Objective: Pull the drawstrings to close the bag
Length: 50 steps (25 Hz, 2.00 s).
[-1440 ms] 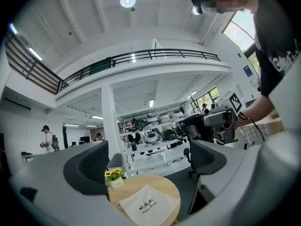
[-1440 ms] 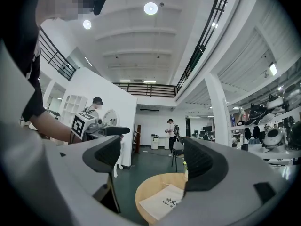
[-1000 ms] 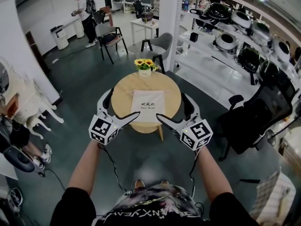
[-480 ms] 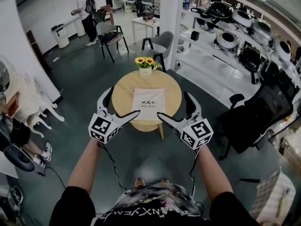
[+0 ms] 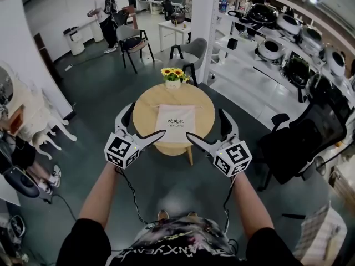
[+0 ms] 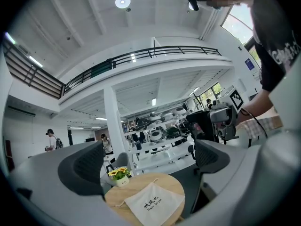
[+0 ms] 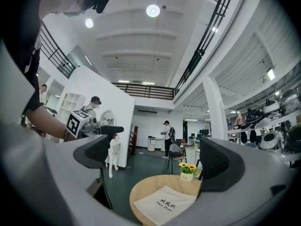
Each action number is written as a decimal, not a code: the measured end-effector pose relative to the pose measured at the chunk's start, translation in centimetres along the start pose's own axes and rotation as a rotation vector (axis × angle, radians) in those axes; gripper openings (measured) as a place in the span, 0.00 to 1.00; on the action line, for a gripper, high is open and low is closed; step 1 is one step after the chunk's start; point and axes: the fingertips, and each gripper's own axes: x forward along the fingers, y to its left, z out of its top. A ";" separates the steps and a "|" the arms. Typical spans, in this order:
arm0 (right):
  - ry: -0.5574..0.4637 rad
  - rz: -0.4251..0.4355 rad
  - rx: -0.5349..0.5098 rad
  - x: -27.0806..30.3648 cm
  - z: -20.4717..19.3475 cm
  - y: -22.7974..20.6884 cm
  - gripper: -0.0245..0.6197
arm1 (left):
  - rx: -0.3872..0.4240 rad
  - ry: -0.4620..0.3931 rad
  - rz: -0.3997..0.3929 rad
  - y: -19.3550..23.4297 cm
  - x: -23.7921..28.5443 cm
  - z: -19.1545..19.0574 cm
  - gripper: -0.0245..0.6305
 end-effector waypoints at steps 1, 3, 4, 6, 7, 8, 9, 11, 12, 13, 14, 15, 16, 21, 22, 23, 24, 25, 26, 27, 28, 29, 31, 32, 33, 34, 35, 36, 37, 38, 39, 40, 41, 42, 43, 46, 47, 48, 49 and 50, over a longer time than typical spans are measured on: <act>-0.001 0.003 -0.002 0.0 0.0 -0.1 0.95 | 0.000 0.001 0.003 0.0 0.1 0.0 0.93; -0.004 0.010 -0.006 0.0 -0.1 -0.3 0.95 | -0.003 0.003 0.010 0.0 0.1 -0.1 0.93; -0.004 0.010 -0.006 -0.1 -0.1 -0.4 0.95 | -0.004 0.004 0.014 0.0 0.0 -0.1 0.93; -0.004 0.007 -0.004 -0.3 -0.2 -0.5 0.95 | -0.006 0.006 0.024 -0.1 -0.1 -0.2 0.93; -0.003 0.007 -0.002 -0.4 -0.2 -0.5 0.95 | -0.008 0.007 0.030 -0.2 -0.2 -0.2 0.93; -0.001 0.010 0.000 -0.5 -0.4 -0.6 0.95 | -0.011 0.008 0.035 -0.3 -0.1 -0.3 0.93; 0.000 0.016 -0.001 -0.6 -0.5 -0.7 0.95 | -0.014 0.009 0.040 -0.4 0.0 -0.3 0.93; 0.002 0.027 -0.005 -0.9 -0.8 -1.1 0.95 | -0.016 0.012 0.048 -0.7 0.3 -0.4 0.93; 0.003 0.029 -0.005 -1.2 -0.9 -1.3 0.95 | -0.017 0.013 0.052 -0.9 0.4 -0.4 0.93; 0.002 0.030 -0.005 -1.5 -0.9 -1.4 0.95 | -0.018 0.014 0.056 -1.2 0.5 -0.3 0.93; 0.002 0.032 -0.007 -1.8 -0.9 -1.6 0.95 | -0.019 0.014 0.061 -1.5 0.5 -0.3 0.93; 0.001 0.033 -0.009 -2.2 -1.0 -1.8 0.95 | -0.018 0.013 0.065 -1.9 0.6 -0.3 0.93; 0.000 0.031 -0.010 -2.6 -1.0 -2.1 0.95 | -0.017 0.012 0.069 -2.2 0.7 -0.2 0.93; -0.003 0.025 -0.007 -4.3 -1.1 -3.4 0.95 | -0.023 0.009 0.077 -4.0 1.4 0.0 0.93; -0.003 0.027 -0.008 -4.6 -1.2 -3.6 0.95 | -0.023 0.010 0.077 -4.4 1.6 0.1 0.93; -0.004 0.029 -0.009 -4.8 -1.2 -3.8 0.95 | -0.022 0.011 0.078 -4.7 1.8 0.1 0.93; -0.006 0.033 -0.011 -5.0 -1.3 -4.0 0.95 | -0.022 0.012 0.078 -5.0 1.9 0.1 0.93; -0.007 0.037 -0.012 -5.1 -1.5 -4.2 0.95 | -0.021 0.014 0.079 -5.3 2.1 0.0 0.93; -0.008 0.039 -0.012 -5.2 -1.6 -4.3 0.95 | -0.020 0.017 0.079 -5.5 2.2 0.0 0.93; -0.008 0.039 -0.010 -5.2 -1.6 -4.4 0.95 | -0.019 0.019 0.080 -5.6 2.3 -0.1 0.93; -0.007 0.037 -0.007 -5.3 -1.7 -4.5 0.95 | -0.018 0.020 0.080 -5.7 2.4 -0.1 0.93; -0.007 0.035 -0.005 -5.4 -1.7 -4.6 0.95 | -0.018 0.020 0.081 -5.8 2.5 -0.1 0.93; -0.009 0.035 -0.003 -5.4 -1.8 -4.8 0.95 | -0.016 0.021 0.081 -6.0 2.7 -0.2 0.93; -0.011 0.036 -0.003 -5.4 -1.9 -4.9 0.95 | -0.014 0.022 0.082 -6.0 2.9 -0.2 0.93; -0.012 0.038 -0.004 -5.4 -2.0 -5.1 0.95 | -0.012 0.022 0.083 -6.0 3.0 -0.3 0.93; -0.013 0.039 -0.004 -5.3 -2.1 -5.2 0.95 | -0.009 0.021 0.085 -6.0 3.2 -0.4 0.93; -0.013 0.040 -0.004 -5.3 -2.3 -5.4 0.95 | -0.008 0.020 0.086 -5.9 3.4 -0.4 0.93; -0.013 0.041 -0.004 -5.2 -2.4 -5.6 0.95 | -0.008 0.018 0.087 -5.8 3.6 -0.4 0.93; -0.013 0.041 -0.004 -5.1 -2.5 -5.7 0.95 | -0.008 0.017 0.089 -5.7 3.8 -0.4 0.93; -0.012 0.042 -0.004 -4.9 -2.7 -5.8 0.95 | -0.010 0.016 0.090 -5.6 4.0 -0.6 0.93; -0.010 0.042 -0.003 -4.7 -2.9 -5.9 0.95 | -0.010 0.016 0.090 -5.4 4.1 -0.8 0.93; -0.009 0.042 -0.002 -4.4 -3.1 -6.0 0.95 | -0.011 0.015 0.090 -5.3 4.2 -1.0 0.93; -0.007 0.043 -0.003 -4.1 -3.3 -6.1 0.95 | -0.011 0.015 0.089 -5.1 4.4 -1.2 0.93; -0.005 0.044 -0.003 -3.8 -3.4 -6.2 0.95 | -0.011 0.015 0.089 -4.8 4.6 -1.4 0.93; -0.004 0.045 -0.005 -3.4 -3.5 -6.4 0.95 | -0.012 0.015 0.088 -4.6 4.9 -1.6 0.93; -0.001 0.045 -0.006 -2.2 -4.0 -7.2 0.95 | -0.012 0.017 0.086 -3.6 5.8 -2.4 0.93; 0.000 0.044 -0.006 -1.7 -4.2 -7.4 0.95 | -0.012 0.016 0.085 -3.3 6.1 -2.6 0.93; 0.000 0.043 -0.006 -1.2 -4.3 -7.6 0.95 | -0.012 0.016 0.084 -2.9 6.3 -2.9 0.93; 0.001 0.043 -0.007 -0.8 -4.4 -7.8 0.95 | -0.014 0.016 0.084 -2.5 6.6 -3.1 0.93; 0.003 0.043 -0.006 -0.3 -4.5 -8.0 0.95 | -0.017 0.016 0.085 -2.0 6.9 -3.3 0.93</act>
